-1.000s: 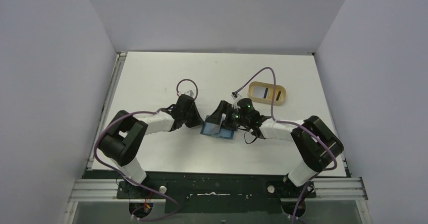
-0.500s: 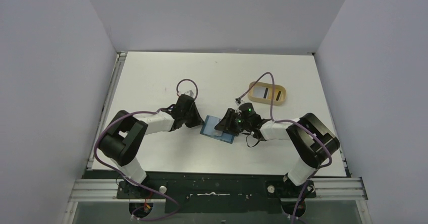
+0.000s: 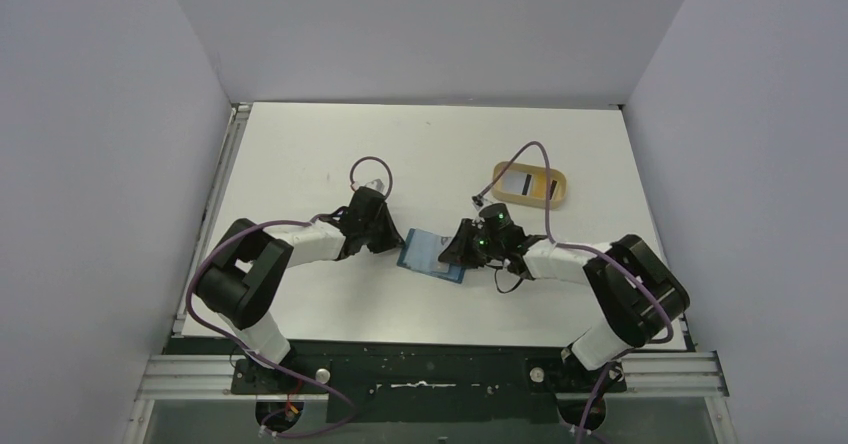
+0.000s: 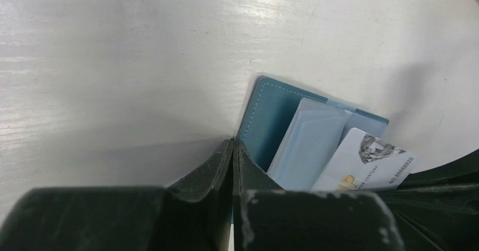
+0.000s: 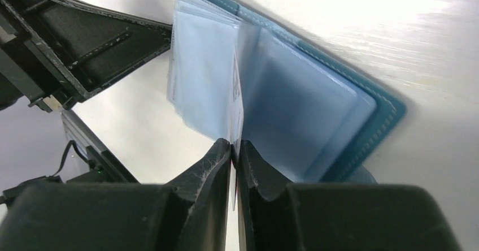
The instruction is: Take the credit cards out of the card holder
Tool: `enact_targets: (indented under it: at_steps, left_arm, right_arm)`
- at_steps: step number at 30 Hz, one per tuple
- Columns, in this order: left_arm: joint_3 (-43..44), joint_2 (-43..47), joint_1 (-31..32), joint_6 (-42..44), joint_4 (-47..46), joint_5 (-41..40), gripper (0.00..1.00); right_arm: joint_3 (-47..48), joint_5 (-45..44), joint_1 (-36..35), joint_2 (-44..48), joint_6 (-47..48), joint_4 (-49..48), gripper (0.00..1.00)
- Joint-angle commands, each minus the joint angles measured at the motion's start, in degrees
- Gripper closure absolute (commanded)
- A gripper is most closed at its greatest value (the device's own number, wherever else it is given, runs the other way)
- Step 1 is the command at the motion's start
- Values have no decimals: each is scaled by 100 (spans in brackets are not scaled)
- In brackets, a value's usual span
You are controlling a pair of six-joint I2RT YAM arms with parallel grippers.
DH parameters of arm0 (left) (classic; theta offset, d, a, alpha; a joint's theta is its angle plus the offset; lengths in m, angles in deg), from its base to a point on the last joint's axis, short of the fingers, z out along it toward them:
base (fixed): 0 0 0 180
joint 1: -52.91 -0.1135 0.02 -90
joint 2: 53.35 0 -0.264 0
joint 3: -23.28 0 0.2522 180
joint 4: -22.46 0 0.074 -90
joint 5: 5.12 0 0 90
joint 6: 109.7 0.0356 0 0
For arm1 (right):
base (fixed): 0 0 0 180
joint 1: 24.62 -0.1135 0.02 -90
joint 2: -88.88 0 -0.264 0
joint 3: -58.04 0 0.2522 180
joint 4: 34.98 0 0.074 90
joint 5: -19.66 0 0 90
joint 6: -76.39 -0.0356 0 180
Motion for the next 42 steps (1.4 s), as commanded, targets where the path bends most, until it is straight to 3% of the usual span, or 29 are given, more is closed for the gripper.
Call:
enact_targets:
  at_steps: [1,2,6,10,15,22,27,42]
  left_arm:
    - [-89,-179,-25,250,599,-68,100]
    - [-89,-167,-29,255,605,-69,100]
    - [-87,-127,-69,272,617,-57,100]
    - [-64,-59,-82,311,655,-35,100]
    - [-12,-30,-78,344,708,-4,100]
    - [75,-3,-82,409,805,50,100]
    - [80,50,-100,422,858,41,100]
    - [62,-57,-173,481,867,89,100]
  right_arm:
    - [143,-21,224,446,596,896,94]
    - [196,8,293,519,682,1069,100]
    - [705,10,840,905,1144,1946,100]
    - [1572,193,1849,986,1598,2315,100]
    - [3051,264,2888,325,2037,2836,100]
    - [4788,573,3201,-1259,2798,3834,100]
    - [5037,618,3224,-1617,3071,3979,100]
    - [4519,438,3224,-1866,3241,3779,100]
